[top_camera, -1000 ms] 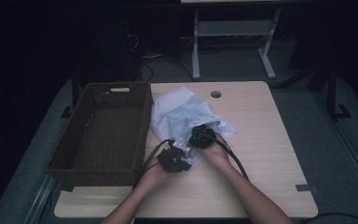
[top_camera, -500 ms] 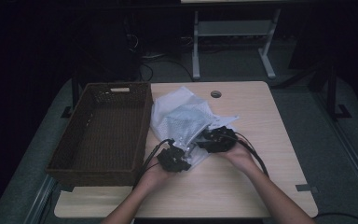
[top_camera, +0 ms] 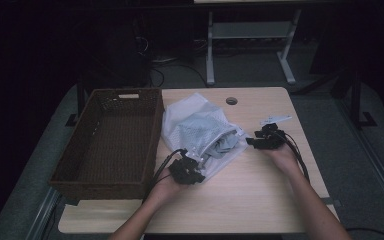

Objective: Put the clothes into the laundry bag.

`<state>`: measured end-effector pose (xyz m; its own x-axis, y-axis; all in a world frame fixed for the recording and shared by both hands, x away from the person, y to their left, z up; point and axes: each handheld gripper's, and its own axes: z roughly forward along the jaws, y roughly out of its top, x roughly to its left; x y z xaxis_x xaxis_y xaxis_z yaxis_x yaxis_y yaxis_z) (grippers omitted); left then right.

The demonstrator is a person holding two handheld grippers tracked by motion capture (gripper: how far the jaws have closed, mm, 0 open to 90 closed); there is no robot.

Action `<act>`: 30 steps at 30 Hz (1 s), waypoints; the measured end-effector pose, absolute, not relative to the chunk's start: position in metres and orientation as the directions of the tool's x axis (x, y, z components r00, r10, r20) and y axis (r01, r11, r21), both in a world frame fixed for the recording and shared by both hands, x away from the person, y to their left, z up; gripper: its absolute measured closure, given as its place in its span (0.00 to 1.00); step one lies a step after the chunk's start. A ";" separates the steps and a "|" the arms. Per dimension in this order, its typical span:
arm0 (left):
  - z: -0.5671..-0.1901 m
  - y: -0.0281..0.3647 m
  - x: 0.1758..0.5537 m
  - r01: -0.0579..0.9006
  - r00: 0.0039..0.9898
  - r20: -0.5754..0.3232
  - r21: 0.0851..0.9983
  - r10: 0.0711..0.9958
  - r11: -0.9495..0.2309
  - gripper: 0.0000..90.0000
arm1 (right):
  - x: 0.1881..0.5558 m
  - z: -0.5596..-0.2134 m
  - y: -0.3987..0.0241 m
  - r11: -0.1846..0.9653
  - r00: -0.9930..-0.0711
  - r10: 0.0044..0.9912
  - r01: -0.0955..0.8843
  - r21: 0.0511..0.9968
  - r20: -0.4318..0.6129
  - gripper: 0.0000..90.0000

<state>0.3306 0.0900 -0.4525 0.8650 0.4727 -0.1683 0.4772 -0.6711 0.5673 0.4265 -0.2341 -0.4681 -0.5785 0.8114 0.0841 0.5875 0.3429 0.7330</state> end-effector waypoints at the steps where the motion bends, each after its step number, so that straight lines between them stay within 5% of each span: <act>1: -0.453 0.090 0.331 0.478 0.865 -0.169 0.567 0.473 -0.671 0.99 | 0.428 -0.471 -0.235 0.337 -0.580 0.809 0.590 0.733 0.095 0.52; 6: -0.452 0.090 0.331 0.476 0.865 -0.167 0.568 0.472 -0.671 0.99 | 0.430 -0.478 -0.229 0.371 -0.605 0.793 0.576 0.729 0.075 0.60; 15: -0.453 0.090 0.331 0.475 0.866 -0.165 0.566 0.472 -0.673 0.99 | 0.426 -0.477 -0.222 0.418 -0.639 0.769 0.546 0.726 0.038 0.97; 30: -0.449 0.095 0.333 0.487 0.851 -0.152 0.585 0.502 -0.649 0.99 | 0.401 -0.460 -0.229 0.469 -0.650 0.760 0.552 0.689 0.004 0.98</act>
<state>0.3329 0.0953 -0.4495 0.8515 0.5019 -0.1519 0.4868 -0.6489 0.5847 0.4012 -0.2286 -0.4603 -0.6500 0.7599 0.0043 0.5523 0.4686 0.6895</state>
